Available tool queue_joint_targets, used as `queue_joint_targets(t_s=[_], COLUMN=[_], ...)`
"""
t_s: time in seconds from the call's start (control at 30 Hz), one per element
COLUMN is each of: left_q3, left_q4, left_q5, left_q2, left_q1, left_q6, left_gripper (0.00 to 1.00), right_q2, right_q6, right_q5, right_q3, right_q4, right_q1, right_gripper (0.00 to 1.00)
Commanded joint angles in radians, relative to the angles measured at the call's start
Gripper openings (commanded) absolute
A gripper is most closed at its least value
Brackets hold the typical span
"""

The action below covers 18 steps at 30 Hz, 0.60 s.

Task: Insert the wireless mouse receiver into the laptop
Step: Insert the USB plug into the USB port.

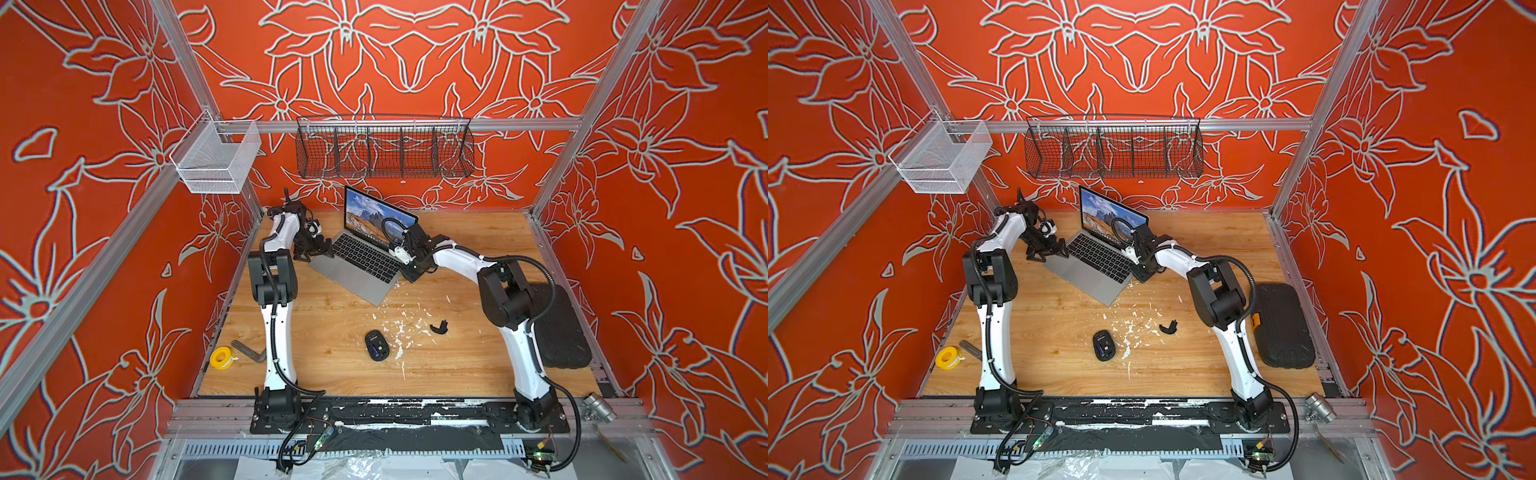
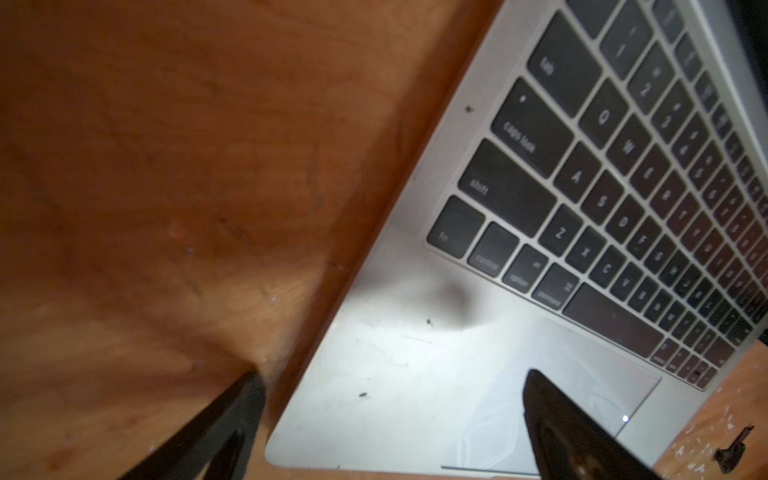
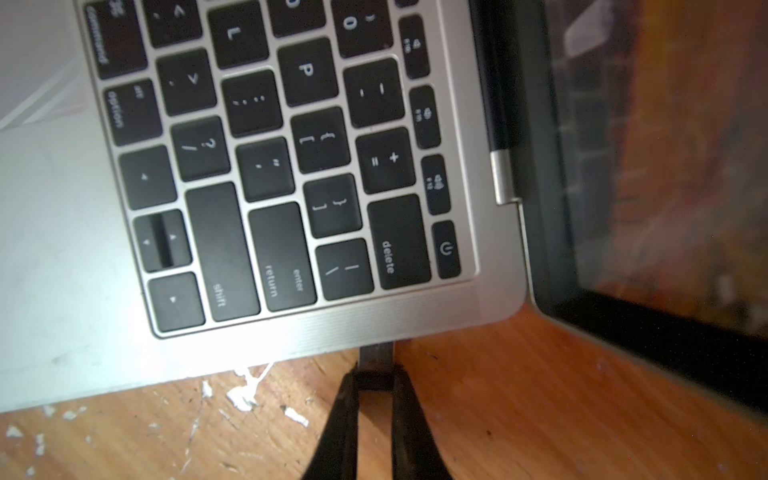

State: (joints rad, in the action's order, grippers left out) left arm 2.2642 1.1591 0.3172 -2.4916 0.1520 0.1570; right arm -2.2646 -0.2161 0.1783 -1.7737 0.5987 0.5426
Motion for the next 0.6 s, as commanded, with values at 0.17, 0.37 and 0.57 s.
queue_joint_targets(t_s=[0.17,0.37,0.57], left_q3=[-0.011,-0.004,0.046], left_q4=[0.027,0.025,0.037], left_q5=[0.026,0.021,0.018], left_q2=[-0.016,-0.021,-0.039], left_q1=[0.001,0.002,0.0], left_q6=[0.023,0.026,0.023], left_gripper=[0.97,0.97,0.97], right_q2=[-0.024,-0.067,-0.082], right_q6=[-0.067,-0.037,-0.033], right_q5=[0.057,-0.021,-0.011], right_q3=[0.027,-0.045,-0.067], right_q4=[-0.047,-0.001,0.008], right_q1=[0.04,0.033,0.028], right_gripper=[0.04,0.04,0.04])
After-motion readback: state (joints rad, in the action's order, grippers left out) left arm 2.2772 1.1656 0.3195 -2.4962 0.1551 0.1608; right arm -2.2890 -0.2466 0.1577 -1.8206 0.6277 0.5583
